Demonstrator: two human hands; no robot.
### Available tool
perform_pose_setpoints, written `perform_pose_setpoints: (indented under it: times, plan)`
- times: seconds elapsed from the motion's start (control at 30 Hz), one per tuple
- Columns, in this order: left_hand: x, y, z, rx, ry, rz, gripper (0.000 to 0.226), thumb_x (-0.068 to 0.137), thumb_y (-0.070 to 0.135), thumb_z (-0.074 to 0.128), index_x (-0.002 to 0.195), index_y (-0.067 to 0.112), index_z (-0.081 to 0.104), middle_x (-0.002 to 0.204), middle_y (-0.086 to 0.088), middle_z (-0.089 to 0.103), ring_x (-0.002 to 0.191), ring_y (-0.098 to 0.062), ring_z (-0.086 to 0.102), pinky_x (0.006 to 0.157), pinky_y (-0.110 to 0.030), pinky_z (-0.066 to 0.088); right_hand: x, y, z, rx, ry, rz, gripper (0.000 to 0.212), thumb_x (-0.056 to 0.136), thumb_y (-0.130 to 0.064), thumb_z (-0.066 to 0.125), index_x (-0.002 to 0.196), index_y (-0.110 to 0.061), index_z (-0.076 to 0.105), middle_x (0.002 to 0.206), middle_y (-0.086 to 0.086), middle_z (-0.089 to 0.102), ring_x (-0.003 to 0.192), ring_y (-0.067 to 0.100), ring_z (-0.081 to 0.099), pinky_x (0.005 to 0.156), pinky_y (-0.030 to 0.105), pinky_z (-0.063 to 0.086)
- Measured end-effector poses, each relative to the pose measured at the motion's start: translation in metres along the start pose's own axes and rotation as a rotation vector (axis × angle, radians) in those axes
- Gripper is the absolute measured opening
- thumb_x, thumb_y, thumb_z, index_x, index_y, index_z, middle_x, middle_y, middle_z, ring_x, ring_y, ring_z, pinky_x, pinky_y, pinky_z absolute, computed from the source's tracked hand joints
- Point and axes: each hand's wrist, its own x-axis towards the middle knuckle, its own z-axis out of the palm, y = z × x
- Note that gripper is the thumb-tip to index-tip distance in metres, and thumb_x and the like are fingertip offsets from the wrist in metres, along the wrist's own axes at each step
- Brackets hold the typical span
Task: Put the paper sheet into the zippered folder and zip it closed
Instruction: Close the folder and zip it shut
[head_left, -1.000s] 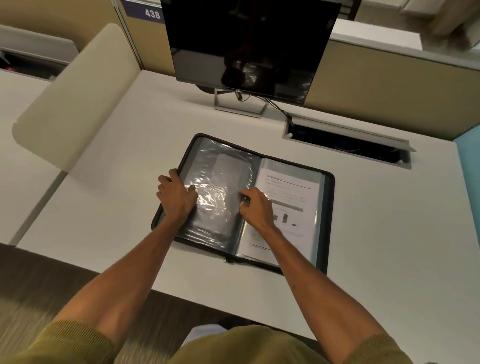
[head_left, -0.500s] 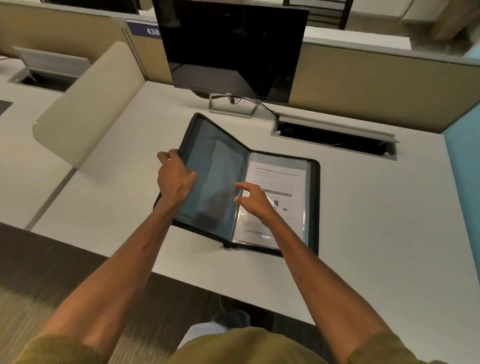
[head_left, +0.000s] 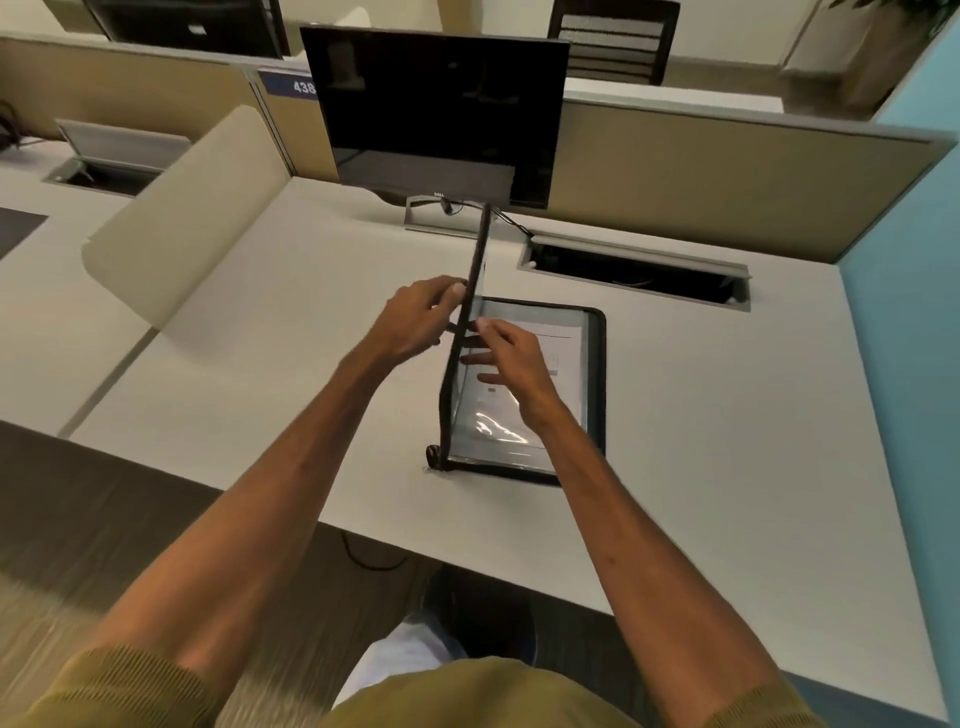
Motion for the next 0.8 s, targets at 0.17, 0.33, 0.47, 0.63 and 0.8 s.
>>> perform_pose_setpoints:
  times: [0.17, 0.33, 0.47, 0.63, 0.8]
  plan:
    - [0.000, 0.007, 0.048, 0.061, -0.125, 0.085, 0.046, 0.118, 0.029, 0.039, 0.163, 0.021, 0.048, 0.159, -0.009, 0.059, 0.143, -0.032, 0.060, 0.122, -0.050, 0.048, -0.016, 0.000, -0.035, 0.043, 0.100, 0.088, 0.053, 0.105, -0.066, 0.038, 0.118, -0.028, 0.073, 0.112, 0.000, 0.078, 0.103, 0.023, 0.075, 0.088, 0.044, 0.063]
    - [-0.001, -0.005, 0.097, 0.207, -0.287, 0.155, 0.054, 0.118, 0.026, 0.037, 0.172, 0.025, 0.029, 0.172, -0.005, 0.042, 0.157, -0.029, 0.045, 0.129, -0.043, 0.038, -0.026, 0.011, -0.072, -0.013, 0.205, 0.158, 0.043, 0.105, -0.047, 0.056, 0.129, -0.014, 0.070, 0.123, 0.008, 0.075, 0.114, 0.029, 0.071, 0.090, 0.044, 0.062]
    - [-0.013, -0.021, 0.134, 0.314, -0.402, 0.175, 0.065, 0.117, 0.023, 0.038, 0.175, 0.021, 0.008, 0.182, -0.006, 0.012, 0.168, -0.026, 0.021, 0.137, -0.044, 0.022, -0.032, 0.028, -0.094, -0.157, 0.318, 0.203, 0.022, 0.104, -0.020, 0.063, 0.117, -0.005, 0.073, 0.119, 0.018, 0.075, 0.112, 0.039, 0.072, 0.103, 0.055, 0.059]
    - [-0.032, -0.037, 0.163, 0.479, -0.514, 0.126, 0.072, 0.117, 0.033, 0.037, 0.174, 0.019, -0.005, 0.183, -0.005, -0.006, 0.171, -0.028, 0.004, 0.138, -0.048, 0.015, -0.040, 0.046, -0.114, -0.391, 0.457, 0.255, 0.025, 0.098, -0.009, 0.065, 0.121, -0.003, 0.072, 0.123, 0.017, 0.075, 0.111, 0.036, 0.071, 0.098, 0.040, 0.059]
    - [-0.039, -0.048, 0.177, 0.567, -0.555, 0.102, 0.076, 0.116, 0.037, 0.037, 0.174, 0.013, -0.005, 0.182, -0.008, -0.010, 0.171, -0.028, -0.004, 0.139, -0.049, 0.013, -0.046, 0.069, -0.111, -0.627, 0.426, 0.242, 0.043, 0.094, 0.000, 0.058, 0.136, -0.004, 0.062, 0.139, 0.018, 0.065, 0.127, 0.039, 0.063, 0.107, 0.040, 0.052]
